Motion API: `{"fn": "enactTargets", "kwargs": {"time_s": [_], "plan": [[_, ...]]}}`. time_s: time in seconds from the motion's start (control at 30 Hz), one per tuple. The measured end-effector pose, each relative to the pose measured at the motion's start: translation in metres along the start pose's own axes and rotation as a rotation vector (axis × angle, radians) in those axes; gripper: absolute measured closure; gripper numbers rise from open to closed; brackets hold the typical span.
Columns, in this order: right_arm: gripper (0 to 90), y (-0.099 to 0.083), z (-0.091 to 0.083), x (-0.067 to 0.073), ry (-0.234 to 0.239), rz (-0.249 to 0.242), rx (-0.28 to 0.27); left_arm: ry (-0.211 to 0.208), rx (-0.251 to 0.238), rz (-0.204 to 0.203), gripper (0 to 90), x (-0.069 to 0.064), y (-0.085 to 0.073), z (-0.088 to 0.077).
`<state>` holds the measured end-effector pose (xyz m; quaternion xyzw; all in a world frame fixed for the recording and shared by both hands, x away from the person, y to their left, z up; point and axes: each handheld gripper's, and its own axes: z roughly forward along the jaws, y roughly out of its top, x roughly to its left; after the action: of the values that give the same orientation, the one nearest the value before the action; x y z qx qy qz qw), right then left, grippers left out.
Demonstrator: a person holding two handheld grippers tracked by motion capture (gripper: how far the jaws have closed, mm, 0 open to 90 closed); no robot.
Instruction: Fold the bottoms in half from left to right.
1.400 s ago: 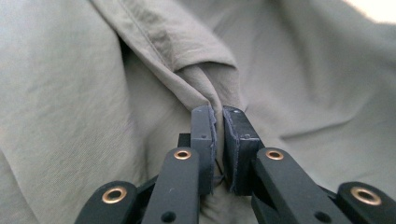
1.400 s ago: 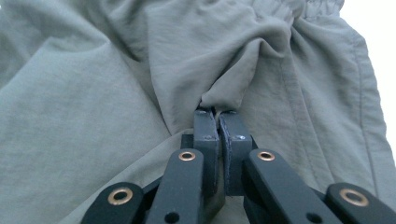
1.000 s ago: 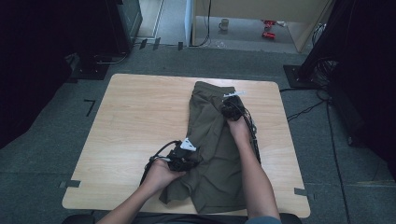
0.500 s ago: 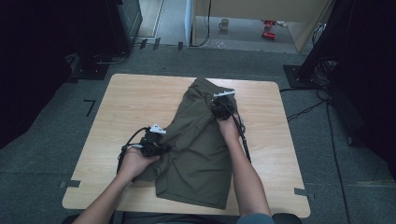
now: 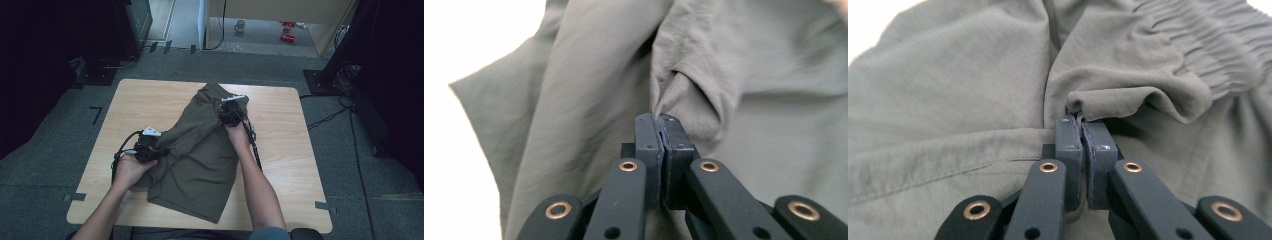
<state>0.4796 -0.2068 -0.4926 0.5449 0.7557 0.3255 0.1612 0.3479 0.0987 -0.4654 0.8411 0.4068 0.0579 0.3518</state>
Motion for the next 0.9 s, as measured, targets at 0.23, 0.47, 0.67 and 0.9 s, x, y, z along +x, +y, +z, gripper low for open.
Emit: {"fn": "enactTargets", "kwargs": {"time_s": [0.23, 0.47, 0.67, 0.9], "plan": [[86.9, 0.014, -0.03, -0.008, 0.011, -0.011, -0.074, -0.093, -0.068, 0.057, 89.6, -0.041, 0.01, -0.031], [86.1, 0.016, -0.051, -0.022, 0.044, 0.008, -0.11, -0.204, -0.109, 0.122, 89.7, -0.089, 0.024, -0.04], [83.6, 0.014, -0.059, -0.03, 0.049, -0.001, -0.101, -0.261, -0.092, 0.175, 89.6, -0.122, 0.032, -0.026], [82.4, 0.0, -0.057, -0.044, 0.011, -0.003, -0.034, -0.307, -0.082, 0.182, 89.2, -0.146, 0.035, -0.004]]}}
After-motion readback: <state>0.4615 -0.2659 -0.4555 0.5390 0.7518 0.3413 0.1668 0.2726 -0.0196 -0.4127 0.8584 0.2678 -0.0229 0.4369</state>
